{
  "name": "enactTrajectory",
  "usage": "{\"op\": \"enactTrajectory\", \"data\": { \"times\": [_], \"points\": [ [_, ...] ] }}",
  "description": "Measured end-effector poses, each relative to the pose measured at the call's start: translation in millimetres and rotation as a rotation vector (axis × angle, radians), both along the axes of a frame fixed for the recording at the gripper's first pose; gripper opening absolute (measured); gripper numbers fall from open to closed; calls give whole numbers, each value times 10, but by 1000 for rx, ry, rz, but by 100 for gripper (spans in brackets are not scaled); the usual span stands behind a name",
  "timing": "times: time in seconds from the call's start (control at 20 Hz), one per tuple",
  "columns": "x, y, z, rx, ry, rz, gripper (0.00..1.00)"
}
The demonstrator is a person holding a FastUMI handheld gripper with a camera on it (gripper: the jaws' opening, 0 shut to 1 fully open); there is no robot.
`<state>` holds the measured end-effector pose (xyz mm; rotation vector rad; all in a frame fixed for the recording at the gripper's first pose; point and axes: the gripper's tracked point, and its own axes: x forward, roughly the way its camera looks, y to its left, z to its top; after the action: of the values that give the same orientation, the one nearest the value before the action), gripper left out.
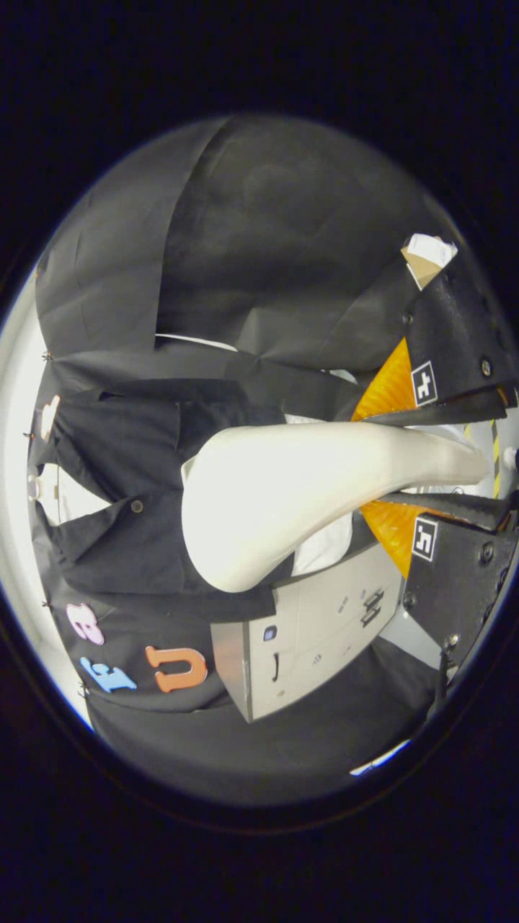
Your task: Iron the clothes twice with a garment steamer, once on the left side and once on the right side.
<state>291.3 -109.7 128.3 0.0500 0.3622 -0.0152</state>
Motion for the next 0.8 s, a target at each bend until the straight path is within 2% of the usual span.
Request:
{"op": "enactTrajectory", "data": {
  "times": [0.25, 0.45, 0.55, 0.65, 0.8],
  "points": [
    [-76, 85, 77, 40, -26, 44, 42],
    [-147, 118, 142, 43, -60, 21, 42],
    [-295, 199, 240, 31, -79, 3, 42],
    [-649, 440, 330, 16, -96, -3, 42],
    [-878, 731, 412, 13, -119, -16, 42]
  ]
}}
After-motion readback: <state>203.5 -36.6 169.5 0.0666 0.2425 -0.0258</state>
